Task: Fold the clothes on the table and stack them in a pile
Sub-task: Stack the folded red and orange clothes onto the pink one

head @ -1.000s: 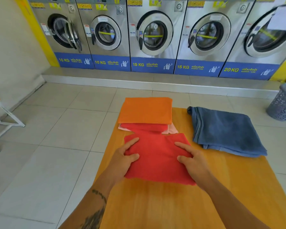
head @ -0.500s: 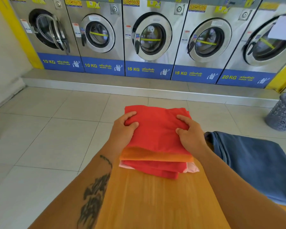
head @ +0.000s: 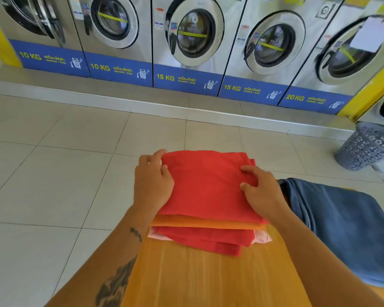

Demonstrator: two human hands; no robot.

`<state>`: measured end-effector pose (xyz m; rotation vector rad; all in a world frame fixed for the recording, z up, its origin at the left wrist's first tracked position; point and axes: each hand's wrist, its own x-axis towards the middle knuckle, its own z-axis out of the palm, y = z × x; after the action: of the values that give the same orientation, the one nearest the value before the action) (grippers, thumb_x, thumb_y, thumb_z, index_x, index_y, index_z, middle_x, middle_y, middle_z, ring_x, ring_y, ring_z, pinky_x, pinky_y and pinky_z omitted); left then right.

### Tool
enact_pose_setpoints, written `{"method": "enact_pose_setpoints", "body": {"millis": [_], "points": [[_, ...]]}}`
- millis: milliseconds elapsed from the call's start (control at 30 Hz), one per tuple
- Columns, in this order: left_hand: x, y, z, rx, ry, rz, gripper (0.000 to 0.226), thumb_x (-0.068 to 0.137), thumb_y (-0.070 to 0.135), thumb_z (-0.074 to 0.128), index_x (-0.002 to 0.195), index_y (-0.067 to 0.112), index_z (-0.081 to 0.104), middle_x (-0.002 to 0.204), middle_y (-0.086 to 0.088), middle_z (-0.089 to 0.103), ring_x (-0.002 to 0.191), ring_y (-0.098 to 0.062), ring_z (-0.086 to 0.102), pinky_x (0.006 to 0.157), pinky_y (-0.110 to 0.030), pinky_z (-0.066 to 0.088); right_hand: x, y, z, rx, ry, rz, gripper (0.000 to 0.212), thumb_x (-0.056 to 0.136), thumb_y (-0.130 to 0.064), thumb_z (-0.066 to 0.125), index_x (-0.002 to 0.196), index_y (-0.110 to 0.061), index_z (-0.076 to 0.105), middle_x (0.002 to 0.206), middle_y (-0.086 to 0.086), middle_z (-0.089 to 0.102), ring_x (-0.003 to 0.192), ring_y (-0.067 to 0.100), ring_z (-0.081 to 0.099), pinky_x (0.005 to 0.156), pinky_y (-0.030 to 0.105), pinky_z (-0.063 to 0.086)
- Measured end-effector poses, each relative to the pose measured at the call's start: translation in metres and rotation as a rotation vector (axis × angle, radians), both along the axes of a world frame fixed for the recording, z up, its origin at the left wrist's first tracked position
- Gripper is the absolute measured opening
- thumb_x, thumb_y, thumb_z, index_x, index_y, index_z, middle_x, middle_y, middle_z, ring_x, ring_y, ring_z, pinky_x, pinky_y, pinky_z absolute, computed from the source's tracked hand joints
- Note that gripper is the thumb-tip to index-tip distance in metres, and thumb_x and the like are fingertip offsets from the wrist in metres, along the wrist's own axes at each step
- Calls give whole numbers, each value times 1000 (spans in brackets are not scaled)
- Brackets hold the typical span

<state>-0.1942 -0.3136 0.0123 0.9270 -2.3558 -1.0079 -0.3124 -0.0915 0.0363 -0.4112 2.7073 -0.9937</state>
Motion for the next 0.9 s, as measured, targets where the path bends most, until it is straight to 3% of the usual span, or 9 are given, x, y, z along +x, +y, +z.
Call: {"method": "enact_pose_setpoints", "body": {"millis": [67,167,367,433,500,567,633,733,900], "points": [[-4,4,10,-153,123,24,41,94,13,50,132,25,54,129,-3,48,116,-21,48,95,-37,47,-3,0,6,-56,84,-51,45,91,-19,60,132,-35,53,126,-1,49,104,19,54,80,29,47],[-24,23,23,-285,169,-194,35,91,19,49,124,24,60,123,2,52,112,-17,48,99,-39,41,-5,0,1,-41,176,-16,44,91,-12,60,130,-32,58,119,-3,54,104,17,54,87,32,44],[-60,40,6,-287,-71,-491,40,98,30,39,134,28,54,131,6,48,124,-19,43,107,-46,33,0,18,-27,-407,-213,-395,46,87,3,57,102,-37,72,116,-7,65,103,14,60,91,34,50],[-62,39,4,-298,-79,-538,42,98,32,40,138,28,51,138,5,45,129,-19,40,110,-47,32,-2,22,-25,-326,-189,-387,46,85,5,55,104,-33,73,117,-3,68,94,13,62,80,32,53],[-58,42,0,-302,-154,-543,46,99,36,35,144,34,41,151,2,33,143,-23,26,117,-52,20,-8,16,-11,-89,-50,-257,49,78,2,51,110,-28,73,118,2,69,87,18,64,74,36,55],[-54,44,-5,-277,-253,-518,49,99,39,27,148,42,30,160,3,18,150,-27,6,118,-60,1,-12,-2,7,240,176,-129,53,75,-5,49,122,-22,66,125,6,65,102,29,62,82,43,55],[-53,44,-4,-245,-300,-508,50,99,41,24,149,48,24,162,7,12,150,-26,0,114,-66,-5,-9,-25,15,317,362,20,58,82,-15,46,140,-17,52,145,9,48,130,33,45,102,50,44],[-51,37,-3,-227,-296,-529,50,101,42,26,151,46,19,163,7,14,150,-24,8,117,-63,6,-6,-40,-5,237,261,287,63,89,-35,29,149,-20,40,156,6,37,143,25,32,117,46,24],[-43,26,-18,-89,-332,-435,60,97,57,23,154,40,13,164,3,15,150,-21,12,119,-55,14,-29,-29,-29,272,-23,183,67,97,-54,24,156,-22,23,160,6,30,147,24,25,119,46,20]]}}
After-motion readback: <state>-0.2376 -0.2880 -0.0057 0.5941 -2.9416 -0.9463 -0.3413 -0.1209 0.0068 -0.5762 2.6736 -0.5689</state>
